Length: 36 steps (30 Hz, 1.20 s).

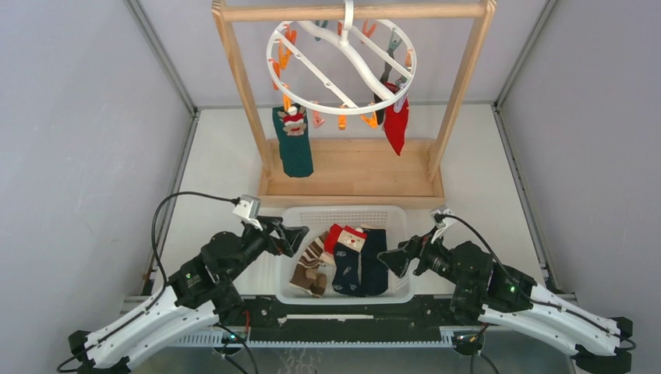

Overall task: Remove the socks clipped to the hanger
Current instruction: Remove the sock from the hanger.

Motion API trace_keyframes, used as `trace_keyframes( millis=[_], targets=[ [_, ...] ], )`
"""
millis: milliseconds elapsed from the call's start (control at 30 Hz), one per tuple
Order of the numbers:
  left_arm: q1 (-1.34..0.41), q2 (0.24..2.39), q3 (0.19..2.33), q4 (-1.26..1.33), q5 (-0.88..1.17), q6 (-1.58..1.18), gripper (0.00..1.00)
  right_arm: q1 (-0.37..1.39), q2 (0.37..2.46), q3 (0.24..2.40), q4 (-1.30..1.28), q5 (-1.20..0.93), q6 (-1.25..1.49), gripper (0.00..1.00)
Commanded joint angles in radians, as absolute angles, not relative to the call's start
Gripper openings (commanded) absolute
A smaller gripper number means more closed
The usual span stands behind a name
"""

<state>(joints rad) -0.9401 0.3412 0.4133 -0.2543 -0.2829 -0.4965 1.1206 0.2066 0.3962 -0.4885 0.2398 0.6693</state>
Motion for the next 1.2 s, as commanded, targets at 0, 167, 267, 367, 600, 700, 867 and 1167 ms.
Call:
trace_keyframes(
  millis=[0,167,267,367,600,700,867,1167],
  targets=[
    [-0.943,0.347,0.493,-0.246,-0.319,-0.463,1.0,1.117,0.193,0.441,-0.489,0.253,0.644,1.0],
    [-0.943,0.345,0.531,-0.281,-0.324,-0.459,1.0,1.115,0.178,0.447,-0.505,0.251,0.641,1.0],
    [-0.942,0.366,0.563,-0.295,-0.373,-0.459,1.0,1.115,0.173,0.448,-0.503,0.261,0.642,1.0],
    [-0.939,0.413,0.611,-0.29,-0.424,-0.443,1.0,1.116,0.182,0.448,-0.485,0.264,0.639,1.0],
    [-0.889,0.544,0.734,-0.282,-0.469,-0.39,1.0,1.112,0.216,0.458,-0.431,0.242,0.619,1.0],
    [-0.839,0.57,0.761,-0.272,-0.454,-0.371,1.0,1.11,0.236,0.476,-0.418,0.24,0.605,1.0],
    [-0.745,0.588,0.762,-0.226,-0.4,-0.338,1.0,1.102,0.29,0.515,-0.387,0.229,0.578,1.0],
    [-0.611,0.626,0.66,-0.029,-0.262,-0.251,1.0,1.094,0.338,0.554,-0.345,0.204,0.573,1.0]
  ],
)
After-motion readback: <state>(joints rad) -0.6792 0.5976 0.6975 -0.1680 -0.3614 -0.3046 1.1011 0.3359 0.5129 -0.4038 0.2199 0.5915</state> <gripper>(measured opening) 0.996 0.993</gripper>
